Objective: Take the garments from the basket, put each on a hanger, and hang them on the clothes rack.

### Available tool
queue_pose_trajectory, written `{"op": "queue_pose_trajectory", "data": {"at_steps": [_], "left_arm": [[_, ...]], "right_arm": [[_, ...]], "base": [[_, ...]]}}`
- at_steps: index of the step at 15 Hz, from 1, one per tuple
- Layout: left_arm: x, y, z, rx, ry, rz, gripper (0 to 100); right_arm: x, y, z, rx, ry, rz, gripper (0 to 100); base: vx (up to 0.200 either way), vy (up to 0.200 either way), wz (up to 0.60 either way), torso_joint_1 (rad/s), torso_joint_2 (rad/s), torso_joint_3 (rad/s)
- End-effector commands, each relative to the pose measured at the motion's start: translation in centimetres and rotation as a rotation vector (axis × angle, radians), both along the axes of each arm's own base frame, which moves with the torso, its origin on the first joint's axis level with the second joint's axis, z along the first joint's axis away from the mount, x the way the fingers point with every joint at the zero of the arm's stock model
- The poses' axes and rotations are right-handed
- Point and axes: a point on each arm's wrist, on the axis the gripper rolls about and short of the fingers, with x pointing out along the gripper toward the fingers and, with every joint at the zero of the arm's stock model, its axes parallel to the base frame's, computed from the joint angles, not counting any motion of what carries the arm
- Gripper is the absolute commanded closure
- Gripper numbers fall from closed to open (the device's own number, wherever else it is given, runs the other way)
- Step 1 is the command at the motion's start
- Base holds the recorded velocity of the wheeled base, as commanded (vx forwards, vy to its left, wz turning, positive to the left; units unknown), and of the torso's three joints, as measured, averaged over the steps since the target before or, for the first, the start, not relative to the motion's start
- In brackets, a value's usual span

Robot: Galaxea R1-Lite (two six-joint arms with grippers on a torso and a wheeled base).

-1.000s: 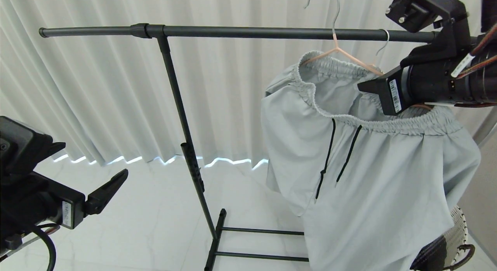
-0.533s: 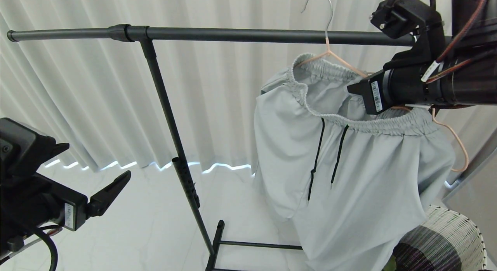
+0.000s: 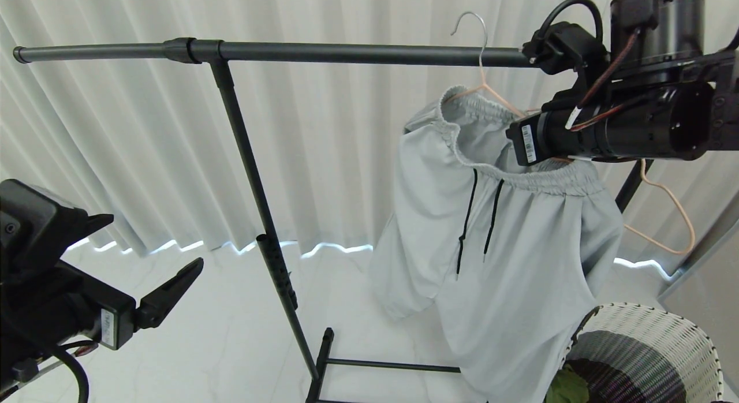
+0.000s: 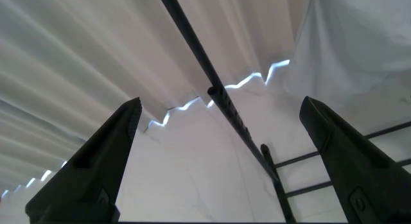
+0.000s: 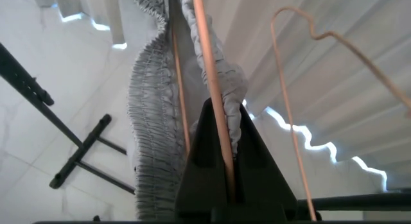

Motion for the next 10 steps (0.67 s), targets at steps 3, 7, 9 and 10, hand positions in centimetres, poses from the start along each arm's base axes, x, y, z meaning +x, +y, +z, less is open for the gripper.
{"op": "queue_pose_trajectory", "data": {"at_steps": [3,7,9,10], "left_arm": [[-0.01,-0.22,-0.08,0.008,0.003,-0.017,0],[-0.14,-0.39,-0.28,0.012,0.008,-0.032,0],[-0.14,-0.39,-0.28,0.012,0.008,-0.032,0],[-0.14,-0.39,-0.28,0.012,0.008,-0.032,0]], "right_arm": [[1.26,0.86,-1.36,-0.022,0.031,-0.003,100],[1.53,1.20,-1.66,-0.027,0.037,0.002,100],[1.54,1.27,-1.71,-0.028,0.039,0.003,100],[1.65,1.35,-1.83,-0.029,0.041,0.003,100]], "base": [[0.000,0.000,0.00,0.000,0.00,0.000],[0.000,0.000,0.00,0.000,0.00,0.000],[0.000,0.000,0.00,0.000,0.00,0.000],[0.000,0.000,0.00,0.000,0.00,0.000]]}}
